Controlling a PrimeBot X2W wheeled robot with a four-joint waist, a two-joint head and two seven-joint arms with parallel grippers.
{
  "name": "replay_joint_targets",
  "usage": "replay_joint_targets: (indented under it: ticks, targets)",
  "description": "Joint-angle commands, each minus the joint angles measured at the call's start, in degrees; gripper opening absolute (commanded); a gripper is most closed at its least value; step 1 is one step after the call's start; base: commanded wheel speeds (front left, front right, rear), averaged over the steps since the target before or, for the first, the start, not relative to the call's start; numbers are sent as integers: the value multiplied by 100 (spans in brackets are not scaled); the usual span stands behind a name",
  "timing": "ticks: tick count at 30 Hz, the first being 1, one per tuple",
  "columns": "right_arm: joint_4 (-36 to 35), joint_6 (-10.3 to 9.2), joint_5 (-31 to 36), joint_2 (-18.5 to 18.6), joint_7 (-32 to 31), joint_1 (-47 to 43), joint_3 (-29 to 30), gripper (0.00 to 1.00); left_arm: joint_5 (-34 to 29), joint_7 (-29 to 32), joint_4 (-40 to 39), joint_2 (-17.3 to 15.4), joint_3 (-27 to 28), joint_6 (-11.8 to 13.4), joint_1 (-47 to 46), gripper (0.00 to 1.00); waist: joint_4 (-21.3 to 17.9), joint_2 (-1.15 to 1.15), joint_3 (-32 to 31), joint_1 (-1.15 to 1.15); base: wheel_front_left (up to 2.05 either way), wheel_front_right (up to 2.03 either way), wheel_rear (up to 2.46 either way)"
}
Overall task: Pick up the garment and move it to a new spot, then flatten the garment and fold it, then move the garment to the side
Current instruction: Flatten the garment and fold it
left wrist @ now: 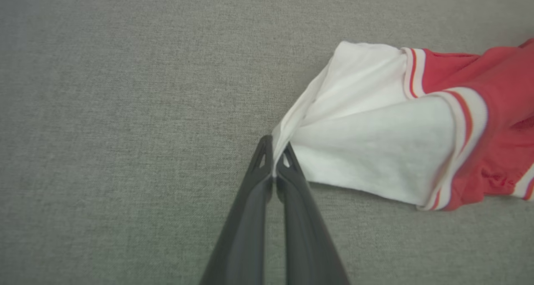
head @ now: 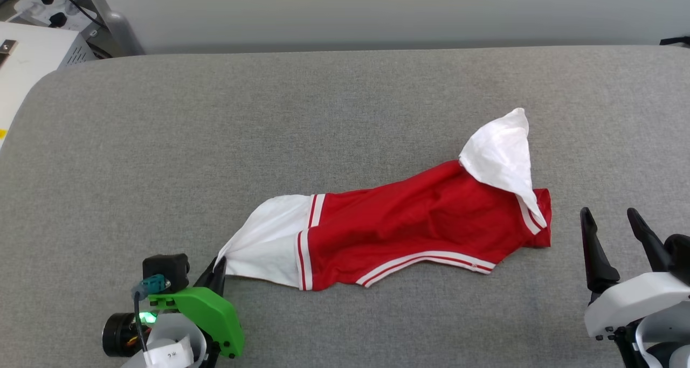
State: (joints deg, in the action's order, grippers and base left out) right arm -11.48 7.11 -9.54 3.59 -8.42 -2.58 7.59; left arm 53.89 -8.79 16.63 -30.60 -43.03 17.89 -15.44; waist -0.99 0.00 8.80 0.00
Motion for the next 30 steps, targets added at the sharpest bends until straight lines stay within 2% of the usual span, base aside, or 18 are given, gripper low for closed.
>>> replay_joint_targets:
  ticks: [1, 2, 6, 12, 13, 14, 21, 30]
  targets:
    - [-21, 37, 23, 25, -41, -79, 0, 100, -63, -126, -38, 17, 12, -11, 82, 72, 24, 0, -94, 0, 0, 0, 0]
    - [-22, 37, 23, 29, -68, -83, -7, 100, -101, -203, -60, 23, 19, -18, 81, 100, 30, 0, -129, 0, 0, 0, 0]
    - [25, 37, -48, 100, -281, -80, -127, 100, -353, -470, -212, 29, 79, 3, 73, 100, 47, 0, -272, 0, 0, 0, 0]
    - [391, 37, -182, 406, -822, 119, -406, 100, -741, -601, -635, 72, 248, 3, 144, 100, 113, 0, -398, 0, 0, 0, 0]
    - [485, 37, -210, 487, -904, 210, -473, 100, -813, -608, -732, 88, 301, 16, 158, 100, 138, 0, -396, 0, 0, 0, 0]
    - [761, 37, -301, 730, -1120, 503, -687, 100, -967, -616, -977, 141, 431, 41, 192, 100, 226, 0, -348, 0, 0, 0, 0]
    - [1513, 37, -429, 1353, -1511, 1319, -1387, 100, -1188, -619, -1289, 311, 560, 19, 152, 100, 519, 0, -112, 0, 0, 0, 0]
    - [2365, 37, -507, 1651, -1684, 2192, -1908, 100, -1286, -620, -1362, 388, 660, -11, 177, 100, 659, 0, 82, 0, 0, 0, 0]
